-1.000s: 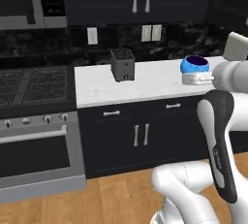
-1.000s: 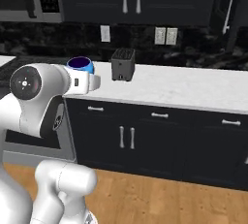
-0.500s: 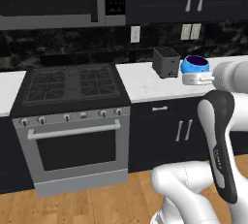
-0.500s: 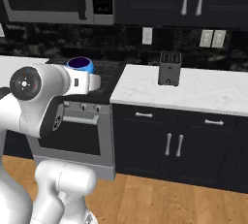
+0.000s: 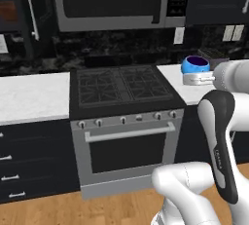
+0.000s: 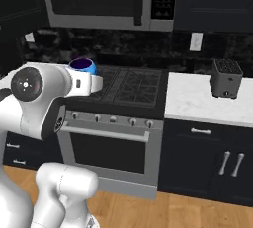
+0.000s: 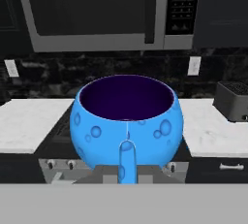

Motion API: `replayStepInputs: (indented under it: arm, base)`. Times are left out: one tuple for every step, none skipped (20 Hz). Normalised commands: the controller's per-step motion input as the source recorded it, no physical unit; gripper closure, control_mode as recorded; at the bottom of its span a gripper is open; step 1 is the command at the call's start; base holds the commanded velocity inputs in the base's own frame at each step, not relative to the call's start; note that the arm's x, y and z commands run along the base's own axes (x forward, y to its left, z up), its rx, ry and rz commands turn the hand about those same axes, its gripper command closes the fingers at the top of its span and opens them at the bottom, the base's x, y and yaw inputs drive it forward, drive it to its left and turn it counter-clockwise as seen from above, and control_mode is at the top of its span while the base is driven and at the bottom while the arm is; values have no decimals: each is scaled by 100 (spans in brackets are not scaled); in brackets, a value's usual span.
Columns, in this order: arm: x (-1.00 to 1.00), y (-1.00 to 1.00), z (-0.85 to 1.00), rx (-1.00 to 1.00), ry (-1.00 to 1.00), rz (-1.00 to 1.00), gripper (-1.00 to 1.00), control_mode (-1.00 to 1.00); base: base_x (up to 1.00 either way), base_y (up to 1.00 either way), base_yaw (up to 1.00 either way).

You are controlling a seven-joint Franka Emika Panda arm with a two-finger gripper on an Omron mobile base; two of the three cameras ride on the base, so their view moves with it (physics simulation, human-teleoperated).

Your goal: Gather all objects into one cabinet and sort the glasses and bowls to opposite sides.

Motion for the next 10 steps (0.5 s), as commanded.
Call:
replayStepInputs:
  arm:
    - [0,0,0,0,0,0,100,100]
    - [0,0,0,0,0,0,100,100]
    - [0,0,0,0,0,0,100,100]
    - [0,0,0,0,0,0,100,100]
    - [0,0,0,0,0,0,100,100]
    - [0,0,0,0,0,0,100,100]
    - [0,0,0,0,0,0,100,100]
    - [0,0,0,0,0,0,100,100]
    - [0,0,0,0,0,0,100,100]
    - [0,0,0,0,0,0,100,100]
  base:
    - [6,100,0]
    - [0,100,0]
    - [0,100,0]
    - [0,100,0]
    - [0,100,0]
    - [0,100,0]
    - [0,100,0]
    - [0,100,0]
    - [0,100,0]
    - [0,100,0]
